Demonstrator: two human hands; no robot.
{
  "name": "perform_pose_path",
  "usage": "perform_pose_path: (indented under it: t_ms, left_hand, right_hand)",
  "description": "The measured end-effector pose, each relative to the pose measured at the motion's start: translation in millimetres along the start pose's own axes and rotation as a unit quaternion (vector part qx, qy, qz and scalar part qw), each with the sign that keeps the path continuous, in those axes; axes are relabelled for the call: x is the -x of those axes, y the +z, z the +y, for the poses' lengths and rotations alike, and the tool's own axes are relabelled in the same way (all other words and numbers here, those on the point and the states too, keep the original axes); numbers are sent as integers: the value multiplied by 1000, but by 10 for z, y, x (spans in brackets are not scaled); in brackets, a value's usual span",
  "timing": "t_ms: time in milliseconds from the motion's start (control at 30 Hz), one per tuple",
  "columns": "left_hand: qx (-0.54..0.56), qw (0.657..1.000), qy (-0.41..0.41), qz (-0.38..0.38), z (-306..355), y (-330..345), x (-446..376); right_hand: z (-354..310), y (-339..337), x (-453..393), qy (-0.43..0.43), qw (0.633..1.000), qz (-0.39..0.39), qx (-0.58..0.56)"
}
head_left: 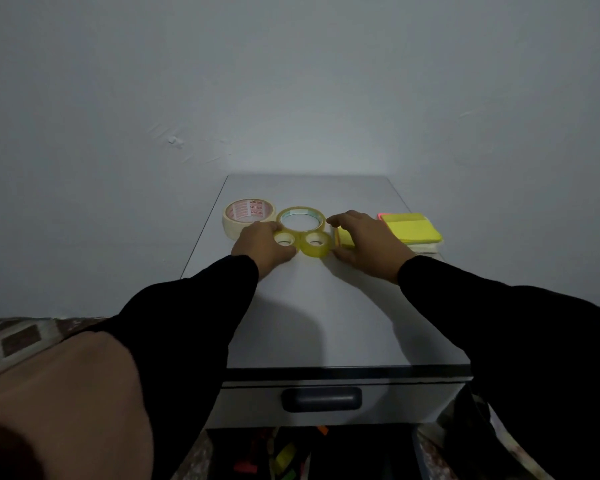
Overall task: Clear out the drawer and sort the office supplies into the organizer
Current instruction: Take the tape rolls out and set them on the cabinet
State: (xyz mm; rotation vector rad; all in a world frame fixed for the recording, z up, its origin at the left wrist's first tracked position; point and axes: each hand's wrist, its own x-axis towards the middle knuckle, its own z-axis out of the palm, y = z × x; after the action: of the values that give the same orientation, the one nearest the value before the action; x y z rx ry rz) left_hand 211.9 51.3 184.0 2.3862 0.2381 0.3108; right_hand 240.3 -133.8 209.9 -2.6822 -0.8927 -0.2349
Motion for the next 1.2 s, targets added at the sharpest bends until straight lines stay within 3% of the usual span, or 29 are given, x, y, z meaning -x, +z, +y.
perform_pose_path:
  t_ms: [267,433,667,833,1067,1200]
  left_hand:
    - [3,1000,22,10,157,-114,279]
    - [61,997,39,24,135,-213,844]
    - [55,983,167,44,-52,-155,1998]
    - [68,991,118,4,-337,-30,2737]
    - [-16,991,-14,-132,-974,287,3375]
    - [-40,984,-48,-167,-1201,454,3562]
  right_hand:
    - [-8,-57,283,19,1000,3,-17]
    - [-165,-147,761,-13,998,12,-66]
    - [-515,-74,1708,-42,996,-19,-82]
    - [-681,117,2333,-28,993,-58,-99]
    - [-630,729,2937,33,985,-148,-84]
    - [-576,1089,3169,73,971,-212,-81]
